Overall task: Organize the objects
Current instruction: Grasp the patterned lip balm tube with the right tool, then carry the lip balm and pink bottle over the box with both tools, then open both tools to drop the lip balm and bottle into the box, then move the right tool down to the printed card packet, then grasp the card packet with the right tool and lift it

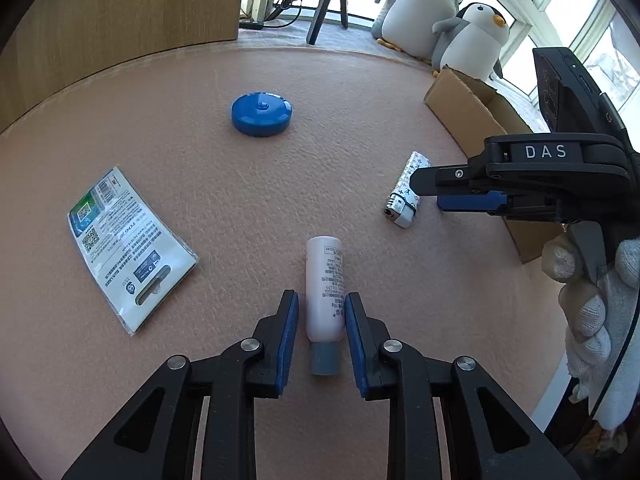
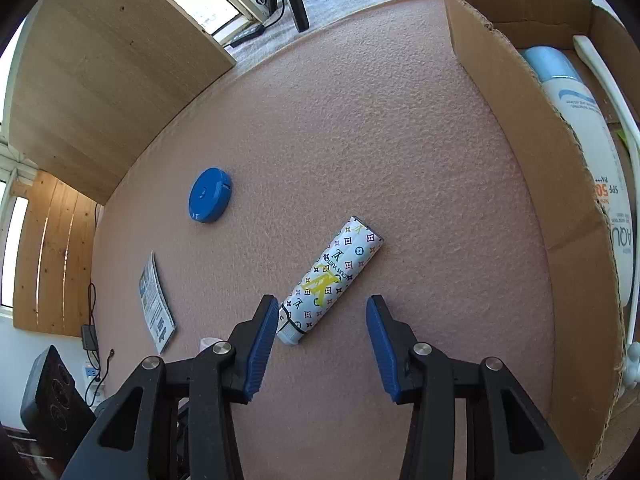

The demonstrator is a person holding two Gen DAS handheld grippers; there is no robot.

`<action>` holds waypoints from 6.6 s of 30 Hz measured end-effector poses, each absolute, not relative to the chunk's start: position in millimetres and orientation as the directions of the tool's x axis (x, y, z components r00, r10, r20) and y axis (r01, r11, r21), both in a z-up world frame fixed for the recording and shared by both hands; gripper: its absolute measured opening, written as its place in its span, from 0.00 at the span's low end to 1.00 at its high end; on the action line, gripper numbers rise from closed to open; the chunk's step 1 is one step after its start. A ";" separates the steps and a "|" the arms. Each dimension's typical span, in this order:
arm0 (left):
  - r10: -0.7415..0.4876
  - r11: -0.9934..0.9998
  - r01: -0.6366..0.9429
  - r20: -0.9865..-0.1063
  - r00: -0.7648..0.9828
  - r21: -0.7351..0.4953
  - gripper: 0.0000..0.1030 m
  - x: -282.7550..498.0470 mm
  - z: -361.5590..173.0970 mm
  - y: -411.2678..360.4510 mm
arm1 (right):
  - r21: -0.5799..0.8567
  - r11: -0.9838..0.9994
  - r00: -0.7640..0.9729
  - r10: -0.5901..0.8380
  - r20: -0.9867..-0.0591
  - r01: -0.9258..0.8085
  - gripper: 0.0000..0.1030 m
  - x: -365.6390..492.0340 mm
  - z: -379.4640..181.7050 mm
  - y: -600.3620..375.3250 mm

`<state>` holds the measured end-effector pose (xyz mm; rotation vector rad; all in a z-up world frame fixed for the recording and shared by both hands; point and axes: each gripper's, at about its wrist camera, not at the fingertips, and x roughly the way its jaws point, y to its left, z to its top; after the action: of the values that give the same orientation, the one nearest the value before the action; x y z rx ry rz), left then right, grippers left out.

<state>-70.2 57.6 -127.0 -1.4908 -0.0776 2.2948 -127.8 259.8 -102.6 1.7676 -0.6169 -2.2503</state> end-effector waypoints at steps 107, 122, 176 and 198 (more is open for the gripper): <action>0.501 -0.830 -0.486 -0.750 -0.432 -0.274 0.36 -144.2 -38.6 307.2 | 0.241 -0.970 -0.502 -0.218 -0.837 0.020 0.50 -63.8 -22.1 436.4; 0.455 -0.876 -0.393 -0.752 -0.476 -0.281 0.36 -118.2 -35.6 200.5 | 0.274 -0.960 -0.501 -0.269 -0.823 0.065 0.51 -61.5 -17.9 369.1; 0.399 -0.896 -0.001 -0.805 -0.439 -0.444 0.43 -108.6 -141.1 -81.1 | 0.380 -0.801 -0.066 -0.458 -0.886 0.463 0.21 -173.4 -102.4 50.7; 0.405 -0.910 -0.124 -0.785 -0.469 -0.395 0.43 -90.8 -95.4 -27.5 | 0.409 -0.810 -0.185 -0.518 -0.835 0.420 0.21 -143.7 -59.2 119.7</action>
<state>-90.8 -27.5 -95.4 -1.4054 -0.4085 2.4189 -143.7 119.7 -59.2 1.4852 -0.1159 -2.0347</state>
